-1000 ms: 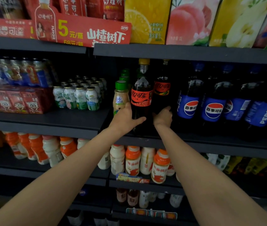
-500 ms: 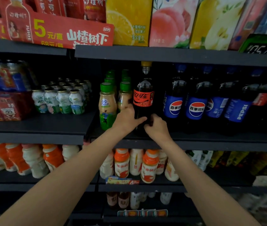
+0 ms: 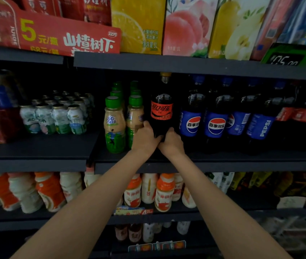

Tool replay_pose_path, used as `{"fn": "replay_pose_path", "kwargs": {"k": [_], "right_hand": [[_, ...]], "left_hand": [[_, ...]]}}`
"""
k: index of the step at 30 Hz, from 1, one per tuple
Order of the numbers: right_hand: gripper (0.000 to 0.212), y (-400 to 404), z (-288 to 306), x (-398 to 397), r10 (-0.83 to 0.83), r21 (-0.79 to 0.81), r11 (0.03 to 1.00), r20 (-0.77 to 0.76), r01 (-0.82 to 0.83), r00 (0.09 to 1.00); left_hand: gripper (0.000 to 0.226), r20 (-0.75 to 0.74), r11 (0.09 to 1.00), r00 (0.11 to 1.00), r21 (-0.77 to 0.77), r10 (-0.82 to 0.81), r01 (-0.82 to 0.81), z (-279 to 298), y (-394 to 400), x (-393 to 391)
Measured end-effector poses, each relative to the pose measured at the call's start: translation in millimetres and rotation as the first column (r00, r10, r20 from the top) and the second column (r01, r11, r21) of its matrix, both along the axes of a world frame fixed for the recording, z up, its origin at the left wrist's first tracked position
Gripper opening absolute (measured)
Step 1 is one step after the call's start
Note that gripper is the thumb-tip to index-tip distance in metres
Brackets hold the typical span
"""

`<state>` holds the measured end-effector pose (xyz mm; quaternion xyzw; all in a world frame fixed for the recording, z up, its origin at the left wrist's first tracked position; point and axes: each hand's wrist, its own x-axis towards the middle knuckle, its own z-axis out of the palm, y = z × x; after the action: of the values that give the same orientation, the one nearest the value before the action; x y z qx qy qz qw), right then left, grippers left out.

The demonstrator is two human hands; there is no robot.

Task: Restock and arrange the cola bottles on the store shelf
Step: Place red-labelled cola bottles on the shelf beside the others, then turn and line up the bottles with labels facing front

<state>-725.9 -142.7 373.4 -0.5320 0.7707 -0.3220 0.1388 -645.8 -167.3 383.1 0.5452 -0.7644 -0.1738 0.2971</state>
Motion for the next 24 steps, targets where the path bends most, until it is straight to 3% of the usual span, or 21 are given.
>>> {"fn": "replay_pose_path", "kwargs": {"k": [6, 14, 19, 22, 24], "right_hand": [[0.049, -8, 6, -1, 0.008, 0.090, 0.996, 0.043, -0.012, 0.999], [0.056, -17, 13, 2, -0.001, 0.153, 0.988, 0.069, -0.010, 0.998], [0.059, -12, 11, 4, -0.021, 0.174, 0.985, 0.124, -0.001, 0.992], [0.050, 6, 9, 2, -0.007, 0.118, 0.993, 0.006, 0.006, 1.000], [0.032, 24, 14, -8, -0.049, -0.071, 0.997, -0.126, 0.040, 0.991]], "left_hand": [[0.046, -0.066, 0.997, 0.997, 0.055, -0.047, 0.050, 0, -8, 4], [0.037, 0.020, 0.999, 1.000, 0.033, -0.010, 0.010, 4, -9, 0], [0.024, 0.137, 0.991, 0.990, -0.135, 0.036, -0.017, 0, -4, 9], [0.022, -0.013, 0.955, 1.000, -0.297, -0.016, 0.011, 1, 7, 14], [0.019, -0.072, 0.924, 0.988, -0.369, -0.136, 0.100, 5, 15, 12]]}}
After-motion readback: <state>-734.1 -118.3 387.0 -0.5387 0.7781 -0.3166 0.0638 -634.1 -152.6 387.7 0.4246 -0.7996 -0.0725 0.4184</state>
